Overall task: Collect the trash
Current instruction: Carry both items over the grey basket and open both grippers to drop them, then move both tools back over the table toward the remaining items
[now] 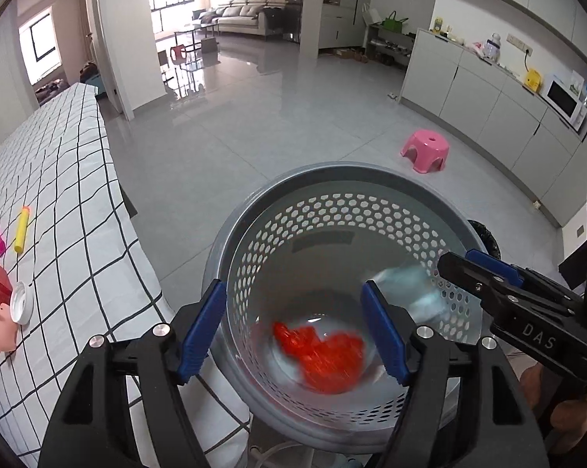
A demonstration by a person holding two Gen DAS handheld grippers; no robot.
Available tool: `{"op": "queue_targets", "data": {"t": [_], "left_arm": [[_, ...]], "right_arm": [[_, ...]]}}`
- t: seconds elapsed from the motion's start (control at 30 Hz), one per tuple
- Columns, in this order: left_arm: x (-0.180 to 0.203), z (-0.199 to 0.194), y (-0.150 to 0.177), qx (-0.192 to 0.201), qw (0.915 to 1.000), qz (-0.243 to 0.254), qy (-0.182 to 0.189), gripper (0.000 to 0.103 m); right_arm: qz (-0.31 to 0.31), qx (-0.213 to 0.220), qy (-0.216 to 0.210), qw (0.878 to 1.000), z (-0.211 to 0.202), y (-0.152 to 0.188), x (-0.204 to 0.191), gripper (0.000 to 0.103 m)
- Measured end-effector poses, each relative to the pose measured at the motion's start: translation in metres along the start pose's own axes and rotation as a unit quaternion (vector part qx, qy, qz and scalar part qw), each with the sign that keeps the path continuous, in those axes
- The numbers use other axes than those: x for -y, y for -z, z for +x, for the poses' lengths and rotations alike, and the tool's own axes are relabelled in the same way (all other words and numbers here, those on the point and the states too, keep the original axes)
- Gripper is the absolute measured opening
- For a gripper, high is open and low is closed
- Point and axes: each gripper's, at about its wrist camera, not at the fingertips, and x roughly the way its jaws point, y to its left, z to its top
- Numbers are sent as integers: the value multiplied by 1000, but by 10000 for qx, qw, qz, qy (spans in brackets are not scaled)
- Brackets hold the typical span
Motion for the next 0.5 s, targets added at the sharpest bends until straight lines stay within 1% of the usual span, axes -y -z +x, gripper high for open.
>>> {"op": "queue_targets", "data": {"t": [0.23,0.5], "left_arm": [[1,-6,2,72,10000,-12,-65,70],[-2,-20,6,266,9995,-53,-151,77]], "right_arm": [[15,33,32,10000,-6,8,2,52],[-26,143,47,9999,-16,14,-6,52]]}}
